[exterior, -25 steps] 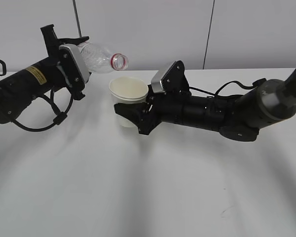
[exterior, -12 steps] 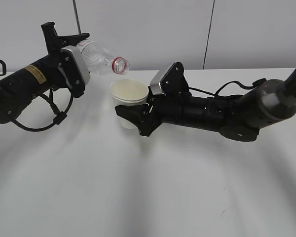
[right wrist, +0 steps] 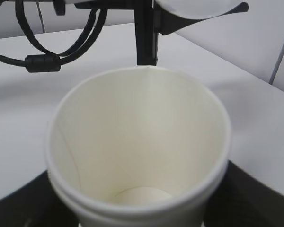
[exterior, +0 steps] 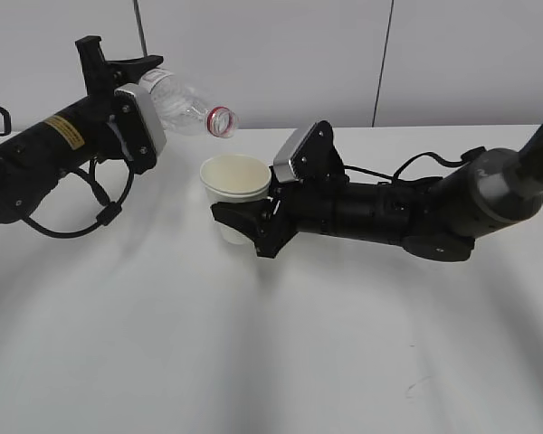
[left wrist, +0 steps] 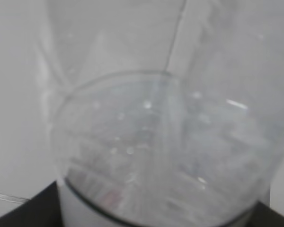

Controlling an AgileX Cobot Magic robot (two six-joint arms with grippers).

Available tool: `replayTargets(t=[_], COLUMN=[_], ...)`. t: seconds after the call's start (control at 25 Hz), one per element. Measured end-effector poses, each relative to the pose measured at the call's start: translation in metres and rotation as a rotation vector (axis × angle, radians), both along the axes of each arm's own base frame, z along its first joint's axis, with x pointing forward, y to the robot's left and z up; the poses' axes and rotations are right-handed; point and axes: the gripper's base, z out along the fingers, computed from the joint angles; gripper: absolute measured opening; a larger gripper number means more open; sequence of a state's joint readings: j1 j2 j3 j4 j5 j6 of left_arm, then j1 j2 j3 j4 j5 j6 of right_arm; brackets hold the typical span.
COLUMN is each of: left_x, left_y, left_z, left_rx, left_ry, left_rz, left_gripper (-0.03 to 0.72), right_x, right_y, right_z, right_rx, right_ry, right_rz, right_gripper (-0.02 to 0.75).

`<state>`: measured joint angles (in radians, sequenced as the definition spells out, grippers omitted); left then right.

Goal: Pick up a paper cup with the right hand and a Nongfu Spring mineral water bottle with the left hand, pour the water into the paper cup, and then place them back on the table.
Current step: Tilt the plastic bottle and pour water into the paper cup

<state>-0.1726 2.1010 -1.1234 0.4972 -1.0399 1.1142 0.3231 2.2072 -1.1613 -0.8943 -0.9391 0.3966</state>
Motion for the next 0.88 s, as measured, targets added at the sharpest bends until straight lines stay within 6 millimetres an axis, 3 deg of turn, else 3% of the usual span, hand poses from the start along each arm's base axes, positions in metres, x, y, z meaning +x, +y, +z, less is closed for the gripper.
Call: replayTargets(t=[0.88], left_x=[0.0], left_y=[0.0], left_z=[0.0], left_rx=[0.059], left_ry=[-0.04], left_rz=[0.006], left_gripper=[0.396], right_x=[0.0022], right_y=[-0.0012], right_z=[0.0003], right_rx=[0.019], right_ry=[0.009], right_rz=[-0.031], right_gripper=[0.482])
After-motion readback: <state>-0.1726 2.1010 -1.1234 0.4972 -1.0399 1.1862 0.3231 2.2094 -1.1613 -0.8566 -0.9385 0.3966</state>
